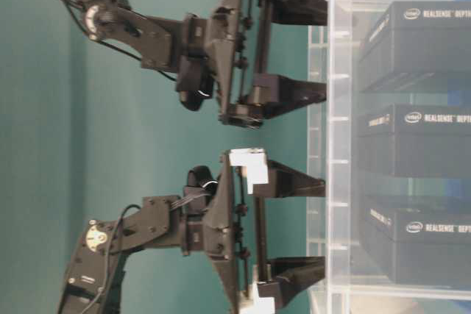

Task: Take the box out of the case with both arms.
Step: 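Lower both open grippers around the outer black box pairs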

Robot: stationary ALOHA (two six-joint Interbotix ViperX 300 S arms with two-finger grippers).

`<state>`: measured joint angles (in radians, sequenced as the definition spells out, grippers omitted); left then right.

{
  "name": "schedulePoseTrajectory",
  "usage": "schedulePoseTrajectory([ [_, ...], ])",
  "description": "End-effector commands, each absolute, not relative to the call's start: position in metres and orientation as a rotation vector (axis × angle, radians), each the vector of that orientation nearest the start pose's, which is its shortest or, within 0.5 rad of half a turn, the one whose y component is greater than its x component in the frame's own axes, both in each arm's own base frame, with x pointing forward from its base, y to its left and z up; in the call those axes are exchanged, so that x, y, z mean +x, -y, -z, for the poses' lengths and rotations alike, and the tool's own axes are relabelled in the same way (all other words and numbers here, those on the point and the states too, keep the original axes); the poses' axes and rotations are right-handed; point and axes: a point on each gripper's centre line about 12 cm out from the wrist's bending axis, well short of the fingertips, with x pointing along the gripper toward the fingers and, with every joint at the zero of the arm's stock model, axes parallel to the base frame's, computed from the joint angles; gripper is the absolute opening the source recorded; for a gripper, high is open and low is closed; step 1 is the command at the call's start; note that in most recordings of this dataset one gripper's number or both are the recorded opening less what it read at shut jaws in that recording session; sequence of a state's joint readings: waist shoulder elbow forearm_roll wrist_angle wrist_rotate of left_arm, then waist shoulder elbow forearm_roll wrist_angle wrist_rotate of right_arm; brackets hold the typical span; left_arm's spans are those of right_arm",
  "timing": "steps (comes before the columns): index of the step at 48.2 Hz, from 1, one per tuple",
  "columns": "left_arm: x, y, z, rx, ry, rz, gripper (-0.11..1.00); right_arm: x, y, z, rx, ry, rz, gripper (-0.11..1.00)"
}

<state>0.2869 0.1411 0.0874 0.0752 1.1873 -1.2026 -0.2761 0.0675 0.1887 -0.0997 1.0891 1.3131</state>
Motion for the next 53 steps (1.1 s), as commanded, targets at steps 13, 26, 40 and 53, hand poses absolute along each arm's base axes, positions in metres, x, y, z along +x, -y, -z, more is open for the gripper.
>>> schedulePoseTrajectory([
  [13,0.39,-0.125,-0.226,-1.117,-1.056,-1.094,0.92,0.38,0.113,-0.222,1.176,-0.978,1.105,0.96],
  [26,0.389,-0.125,-0.221,-1.13,-1.05,-1.102,0.92,0.38,0.112,-0.22,1.177,-0.981,1.107,0.96],
  [40,0.388,-0.125,-0.22,-1.13,-1.051,-1.103,0.92,0.38,0.112,-0.22,1.18,-0.981,1.107,0.96],
  [53,0.388,-0.124,-0.221,-1.121,-1.06,-1.097,0.92,0.38,0.111,-0.22,1.192,-0.978,1.116,0.96],
])
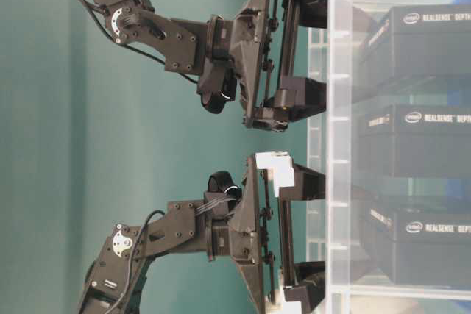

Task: Take the box out of the case with both arms.
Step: 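Lower both open grippers around the outer black box pairs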

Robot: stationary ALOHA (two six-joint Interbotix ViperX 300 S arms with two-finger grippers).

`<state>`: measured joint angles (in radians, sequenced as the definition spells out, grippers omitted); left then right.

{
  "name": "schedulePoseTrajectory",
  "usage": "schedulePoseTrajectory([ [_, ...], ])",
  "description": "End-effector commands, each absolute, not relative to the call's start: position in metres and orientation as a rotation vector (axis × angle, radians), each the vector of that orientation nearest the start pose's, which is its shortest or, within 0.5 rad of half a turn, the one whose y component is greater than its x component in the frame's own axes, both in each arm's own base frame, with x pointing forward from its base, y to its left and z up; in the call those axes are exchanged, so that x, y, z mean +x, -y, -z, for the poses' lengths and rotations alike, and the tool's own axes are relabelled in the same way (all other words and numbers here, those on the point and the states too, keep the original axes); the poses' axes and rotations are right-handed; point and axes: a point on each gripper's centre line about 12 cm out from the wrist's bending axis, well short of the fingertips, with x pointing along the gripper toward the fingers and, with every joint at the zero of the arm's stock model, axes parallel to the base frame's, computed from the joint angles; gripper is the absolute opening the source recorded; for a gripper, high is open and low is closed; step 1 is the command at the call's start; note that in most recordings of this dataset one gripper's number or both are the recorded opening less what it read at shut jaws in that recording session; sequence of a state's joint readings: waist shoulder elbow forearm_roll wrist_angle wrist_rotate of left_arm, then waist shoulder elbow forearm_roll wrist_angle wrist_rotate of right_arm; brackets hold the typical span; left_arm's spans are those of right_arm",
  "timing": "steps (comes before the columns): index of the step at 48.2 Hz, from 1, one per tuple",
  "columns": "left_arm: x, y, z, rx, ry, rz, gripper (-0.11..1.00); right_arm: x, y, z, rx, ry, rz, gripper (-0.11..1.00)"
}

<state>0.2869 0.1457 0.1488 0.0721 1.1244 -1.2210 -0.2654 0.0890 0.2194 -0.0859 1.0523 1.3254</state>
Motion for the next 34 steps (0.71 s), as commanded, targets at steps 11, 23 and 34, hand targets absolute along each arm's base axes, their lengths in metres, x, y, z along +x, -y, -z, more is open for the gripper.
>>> schedulePoseTrajectory([
  [11,0.3842,-0.1198,-0.22,-1.107,-1.1,-1.112,0.83,0.3727,0.1122,-0.2188,1.191,-1.005,1.18,0.9],
  [23,0.388,-0.1189,-0.2237,-1.082,-1.083,-1.055,0.63,0.3737,0.113,-0.2195,1.213,-0.974,1.202,0.65],
  [34,0.3881,-0.1188,-0.2252,-1.088,-1.08,-1.056,0.63,0.3748,0.1141,-0.2206,1.215,-0.965,1.197,0.65],
])
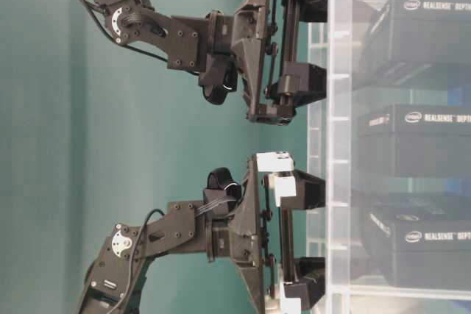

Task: Take the box out of the case with both arms.
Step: 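Lower both open grippers around the outer black box pairs, then close both grippers on the box pairs and lift them up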

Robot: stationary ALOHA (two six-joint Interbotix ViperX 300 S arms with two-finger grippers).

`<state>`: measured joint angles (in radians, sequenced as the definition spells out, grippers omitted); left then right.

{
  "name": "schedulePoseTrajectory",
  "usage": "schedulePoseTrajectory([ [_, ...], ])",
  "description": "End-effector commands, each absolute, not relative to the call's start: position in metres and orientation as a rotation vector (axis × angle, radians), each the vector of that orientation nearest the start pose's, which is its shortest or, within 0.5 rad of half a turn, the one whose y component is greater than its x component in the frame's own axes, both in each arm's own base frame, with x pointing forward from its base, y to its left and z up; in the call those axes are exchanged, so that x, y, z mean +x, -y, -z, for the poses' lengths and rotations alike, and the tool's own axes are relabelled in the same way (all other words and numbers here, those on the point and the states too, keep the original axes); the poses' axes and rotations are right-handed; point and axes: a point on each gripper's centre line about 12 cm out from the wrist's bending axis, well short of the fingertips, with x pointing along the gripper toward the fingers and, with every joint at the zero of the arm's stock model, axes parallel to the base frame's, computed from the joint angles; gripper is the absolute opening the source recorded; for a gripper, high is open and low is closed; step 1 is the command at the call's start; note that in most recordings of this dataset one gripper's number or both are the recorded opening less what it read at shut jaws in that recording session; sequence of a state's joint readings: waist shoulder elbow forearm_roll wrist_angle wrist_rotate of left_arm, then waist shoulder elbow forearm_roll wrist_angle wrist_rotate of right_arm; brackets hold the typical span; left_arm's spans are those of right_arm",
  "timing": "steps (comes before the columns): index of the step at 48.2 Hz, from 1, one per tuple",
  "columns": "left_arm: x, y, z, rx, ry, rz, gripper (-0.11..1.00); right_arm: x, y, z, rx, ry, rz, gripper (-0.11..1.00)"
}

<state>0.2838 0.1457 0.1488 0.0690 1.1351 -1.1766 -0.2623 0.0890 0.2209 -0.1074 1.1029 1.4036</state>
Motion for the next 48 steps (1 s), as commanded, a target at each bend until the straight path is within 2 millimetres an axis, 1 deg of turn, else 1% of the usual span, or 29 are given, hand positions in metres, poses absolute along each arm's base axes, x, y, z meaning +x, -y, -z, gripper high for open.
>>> schedulePoseTrajectory([
  [1,0.388,-0.119,-0.225,-1.09,-1.078,-1.058,0.63,0.375,0.114,-0.221,1.214,-0.966,1.196,0.65],
  [21,0.388,-0.119,-0.226,-1.107,-1.07,-1.072,0.63,0.377,0.115,-0.225,1.208,-0.952,1.192,0.65],
  [25,0.389,-0.12,-0.229,-1.108,-1.07,-1.075,0.63,0.378,0.115,-0.228,1.209,-0.947,1.189,0.65],
  [33,0.391,-0.122,-0.241,-1.111,-1.068,-1.081,0.63,0.381,0.118,-0.243,1.217,-0.916,1.179,0.65],
  [40,0.393,-0.125,-0.252,-1.114,-1.057,-1.079,0.63,0.38,0.121,-0.262,1.197,-0.9,1.192,0.65],
  [48,0.395,-0.126,-0.268,-1.115,-1.051,-1.076,0.63,0.379,0.124,-0.289,1.181,-0.866,1.195,0.65],
])
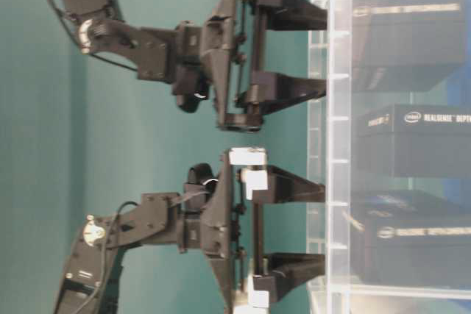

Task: Take the box out of the case with both arms.
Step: 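Close both grippers on the box pairs and lift them up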

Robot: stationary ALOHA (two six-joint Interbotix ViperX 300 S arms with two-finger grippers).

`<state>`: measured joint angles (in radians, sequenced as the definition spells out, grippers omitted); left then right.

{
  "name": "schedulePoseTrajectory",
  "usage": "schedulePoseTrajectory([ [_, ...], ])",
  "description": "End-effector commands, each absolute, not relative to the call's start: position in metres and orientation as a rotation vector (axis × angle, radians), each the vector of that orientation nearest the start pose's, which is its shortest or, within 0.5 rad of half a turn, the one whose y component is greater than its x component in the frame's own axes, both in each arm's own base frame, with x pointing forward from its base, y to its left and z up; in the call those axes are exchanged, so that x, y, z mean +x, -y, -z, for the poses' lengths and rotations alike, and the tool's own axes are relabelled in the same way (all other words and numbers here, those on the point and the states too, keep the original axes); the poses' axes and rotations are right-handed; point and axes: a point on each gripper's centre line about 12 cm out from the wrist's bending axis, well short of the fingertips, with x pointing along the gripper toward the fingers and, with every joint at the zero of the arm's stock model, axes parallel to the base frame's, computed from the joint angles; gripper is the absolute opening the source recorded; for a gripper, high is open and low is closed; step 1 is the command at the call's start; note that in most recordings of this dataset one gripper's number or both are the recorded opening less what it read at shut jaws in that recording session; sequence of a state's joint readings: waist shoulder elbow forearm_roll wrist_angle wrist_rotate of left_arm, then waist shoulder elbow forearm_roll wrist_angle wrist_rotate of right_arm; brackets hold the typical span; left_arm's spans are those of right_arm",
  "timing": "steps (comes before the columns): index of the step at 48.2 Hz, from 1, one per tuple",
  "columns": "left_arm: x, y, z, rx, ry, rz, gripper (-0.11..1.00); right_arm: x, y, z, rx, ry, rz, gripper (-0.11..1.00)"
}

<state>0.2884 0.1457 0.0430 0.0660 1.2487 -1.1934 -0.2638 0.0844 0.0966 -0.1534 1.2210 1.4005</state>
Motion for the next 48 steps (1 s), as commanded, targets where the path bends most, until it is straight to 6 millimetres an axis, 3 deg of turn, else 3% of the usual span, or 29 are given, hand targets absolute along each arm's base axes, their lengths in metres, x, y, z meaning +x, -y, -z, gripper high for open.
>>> schedulePoseTrajectory([
  [1,0.395,-0.125,-0.271,-1.114,-1.051,-1.076,0.63,0.379,0.124,-0.292,1.181,-0.863,1.196,0.65],
  [15,0.395,-0.127,-0.317,-1.124,-1.014,-1.064,0.63,0.366,0.123,-0.332,1.184,-0.806,1.185,0.65],
  [26,0.39,-0.126,-0.352,-1.133,-0.981,-1.051,0.63,0.359,0.12,-0.352,1.192,-0.777,1.167,0.65],
  [48,0.379,-0.123,-0.4,-1.143,-0.973,-1.056,0.63,0.354,0.119,-0.402,1.169,-0.744,1.128,0.65],
])
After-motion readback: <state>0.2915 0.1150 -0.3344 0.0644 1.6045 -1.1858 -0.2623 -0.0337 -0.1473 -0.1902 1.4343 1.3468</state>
